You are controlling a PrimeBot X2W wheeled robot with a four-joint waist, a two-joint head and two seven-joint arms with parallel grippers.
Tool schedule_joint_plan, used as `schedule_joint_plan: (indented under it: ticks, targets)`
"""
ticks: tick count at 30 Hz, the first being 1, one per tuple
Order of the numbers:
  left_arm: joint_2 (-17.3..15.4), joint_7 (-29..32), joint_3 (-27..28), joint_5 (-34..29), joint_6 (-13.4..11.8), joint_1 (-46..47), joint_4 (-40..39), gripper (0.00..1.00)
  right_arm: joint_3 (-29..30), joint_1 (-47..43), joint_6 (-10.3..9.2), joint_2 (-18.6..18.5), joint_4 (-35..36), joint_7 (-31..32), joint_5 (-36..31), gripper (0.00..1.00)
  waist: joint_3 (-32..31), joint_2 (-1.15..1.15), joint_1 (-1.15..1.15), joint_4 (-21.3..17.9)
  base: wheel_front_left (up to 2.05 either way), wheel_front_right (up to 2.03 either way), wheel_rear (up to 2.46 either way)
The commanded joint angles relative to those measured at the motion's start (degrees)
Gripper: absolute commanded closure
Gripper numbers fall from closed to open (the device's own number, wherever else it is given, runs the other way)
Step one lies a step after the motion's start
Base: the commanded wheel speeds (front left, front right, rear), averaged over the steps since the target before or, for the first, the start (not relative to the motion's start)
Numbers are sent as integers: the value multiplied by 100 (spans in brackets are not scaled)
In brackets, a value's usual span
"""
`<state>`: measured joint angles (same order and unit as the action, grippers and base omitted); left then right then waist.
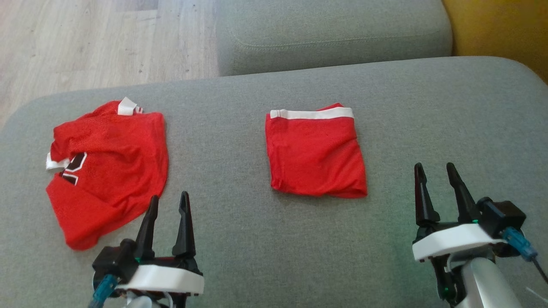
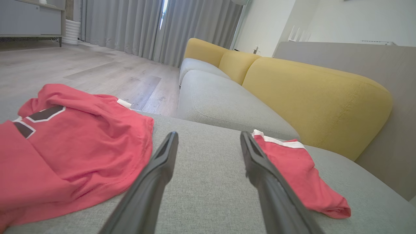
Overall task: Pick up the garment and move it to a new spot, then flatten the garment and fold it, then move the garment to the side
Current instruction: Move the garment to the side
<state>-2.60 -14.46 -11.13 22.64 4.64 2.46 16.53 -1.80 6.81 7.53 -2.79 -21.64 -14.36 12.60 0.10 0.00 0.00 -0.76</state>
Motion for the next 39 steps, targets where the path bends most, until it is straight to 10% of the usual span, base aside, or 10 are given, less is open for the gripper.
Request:
schedule_joint_plan:
  ticks: [1,35,37,39]
  targets:
    - [-28,-54,162,-58,27,212,-143,0,-133,163,-4,-10,196,-63,17,0,6,0,0,23,0,0,0]
    - [-28,-54,-604,170,-126,1122,-186,0,-136,3056,-4,-9,-4087,778,76,0,1269,0,0,1222,0,0,0]
    - [-28,-54,-617,174,-134,1130,-194,0,-232,3141,-4,-9,-4268,772,45,100,1287,0,0,1234,0,0,0]
    - [-28,-54,-632,172,-142,1145,-188,0,-296,3222,-4,-9,-4394,654,-80,100,1294,0,0,1222,0,0,0]
